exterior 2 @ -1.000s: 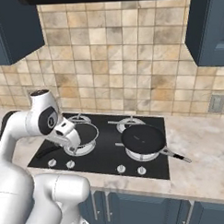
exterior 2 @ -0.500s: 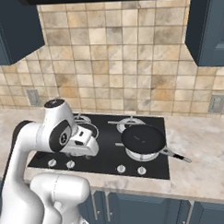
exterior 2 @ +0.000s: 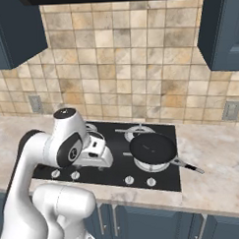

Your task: Place both pans onto different burners. Then place the sweet potato and the steak on different pans.

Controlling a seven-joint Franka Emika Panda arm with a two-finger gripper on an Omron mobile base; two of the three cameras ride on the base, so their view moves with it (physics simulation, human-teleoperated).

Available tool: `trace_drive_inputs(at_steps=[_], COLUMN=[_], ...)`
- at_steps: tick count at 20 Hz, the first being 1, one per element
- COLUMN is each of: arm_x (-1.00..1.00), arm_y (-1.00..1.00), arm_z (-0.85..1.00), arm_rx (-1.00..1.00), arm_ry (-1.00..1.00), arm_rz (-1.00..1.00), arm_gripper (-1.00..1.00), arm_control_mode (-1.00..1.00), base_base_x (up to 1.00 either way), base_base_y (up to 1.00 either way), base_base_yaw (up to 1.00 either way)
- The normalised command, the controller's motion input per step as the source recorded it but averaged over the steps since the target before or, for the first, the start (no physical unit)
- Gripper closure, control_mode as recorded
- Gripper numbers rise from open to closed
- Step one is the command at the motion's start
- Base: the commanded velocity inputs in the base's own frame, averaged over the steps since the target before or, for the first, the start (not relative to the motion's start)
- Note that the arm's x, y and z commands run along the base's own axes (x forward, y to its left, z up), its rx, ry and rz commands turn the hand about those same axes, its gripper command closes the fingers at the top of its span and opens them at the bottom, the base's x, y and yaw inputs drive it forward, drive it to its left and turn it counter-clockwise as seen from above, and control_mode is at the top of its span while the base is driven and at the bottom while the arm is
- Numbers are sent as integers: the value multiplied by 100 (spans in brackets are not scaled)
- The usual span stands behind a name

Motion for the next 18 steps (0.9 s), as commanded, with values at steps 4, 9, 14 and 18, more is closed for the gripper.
trace_drive_inputs(at_steps=[4,9,14,18], arm_x=[0,0,0,0], arm_y=[-4,0,0,0], arm_z=[5,0,0,0], arm_rx=[0,0,0,0], arm_ry=[0,0,0,0], arm_rz=[1,0,0,0], arm_gripper=[-100,-100,-100,-100], arm_control_mode=[100,100,100,100], base_base_x=[0,-29,-67,-61], base_base_y=[-12,-45,-80,-86], base_base_yaw=[3,1,1,2])
